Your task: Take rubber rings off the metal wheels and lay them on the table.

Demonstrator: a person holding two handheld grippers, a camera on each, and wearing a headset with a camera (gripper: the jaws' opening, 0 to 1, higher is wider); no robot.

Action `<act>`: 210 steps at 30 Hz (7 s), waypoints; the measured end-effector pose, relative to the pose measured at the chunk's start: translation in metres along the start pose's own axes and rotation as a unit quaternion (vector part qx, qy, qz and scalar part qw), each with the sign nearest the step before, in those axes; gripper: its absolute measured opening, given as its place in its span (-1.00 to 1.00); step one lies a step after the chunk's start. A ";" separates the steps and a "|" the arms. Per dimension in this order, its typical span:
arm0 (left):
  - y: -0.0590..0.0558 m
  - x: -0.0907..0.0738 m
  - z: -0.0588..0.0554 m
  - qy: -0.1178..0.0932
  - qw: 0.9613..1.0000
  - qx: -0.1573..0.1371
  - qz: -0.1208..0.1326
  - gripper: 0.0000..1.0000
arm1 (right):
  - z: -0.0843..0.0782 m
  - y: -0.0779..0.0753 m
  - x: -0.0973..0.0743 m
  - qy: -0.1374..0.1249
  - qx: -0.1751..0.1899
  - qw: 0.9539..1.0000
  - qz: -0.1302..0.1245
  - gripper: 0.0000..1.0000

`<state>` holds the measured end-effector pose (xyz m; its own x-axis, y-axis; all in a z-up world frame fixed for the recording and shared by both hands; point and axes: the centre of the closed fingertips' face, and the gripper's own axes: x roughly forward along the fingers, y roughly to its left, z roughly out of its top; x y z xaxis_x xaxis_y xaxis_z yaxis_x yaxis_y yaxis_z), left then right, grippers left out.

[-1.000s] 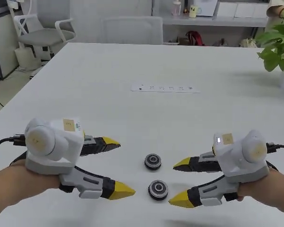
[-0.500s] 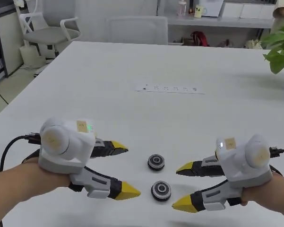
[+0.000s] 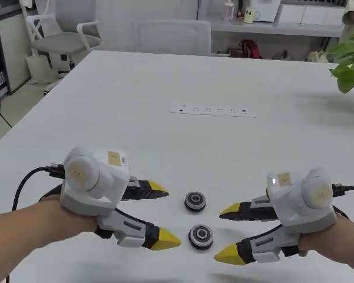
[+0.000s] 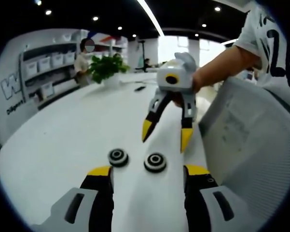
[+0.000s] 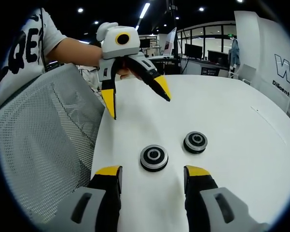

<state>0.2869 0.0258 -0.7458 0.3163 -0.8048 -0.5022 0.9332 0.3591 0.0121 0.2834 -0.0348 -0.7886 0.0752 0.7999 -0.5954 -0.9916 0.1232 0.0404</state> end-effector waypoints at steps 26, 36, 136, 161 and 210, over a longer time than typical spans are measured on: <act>-0.013 0.019 0.000 0.009 1.000 -0.007 -0.029 -0.09 | 0.000 0.005 0.004 0.000 -0.005 1.000 0.007 0.00; -0.017 0.033 -0.004 0.025 0.999 -0.016 -0.042 -0.20 | -0.003 0.005 0.007 -0.001 -0.003 1.000 0.010 0.00; -0.015 0.066 -0.016 0.038 0.999 0.005 -0.001 -0.74 | 0.001 -0.001 0.026 -0.024 0.032 0.999 -0.009 -0.49; -0.015 0.066 -0.016 0.037 0.999 0.004 0.000 -0.75 | -0.007 -0.002 0.021 -0.015 0.026 1.000 -0.010 -0.59; -0.015 0.066 -0.017 0.043 0.999 0.017 0.003 -0.75 | -0.011 -0.009 0.009 -0.028 0.182 0.983 -0.013 -1.00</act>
<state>0.2904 -0.0247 -0.7933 0.3070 -0.7585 -0.5749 0.9371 0.3462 0.0436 0.2920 -0.0355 -0.8033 0.1158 0.8240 -0.5546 -0.8866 0.3375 0.3163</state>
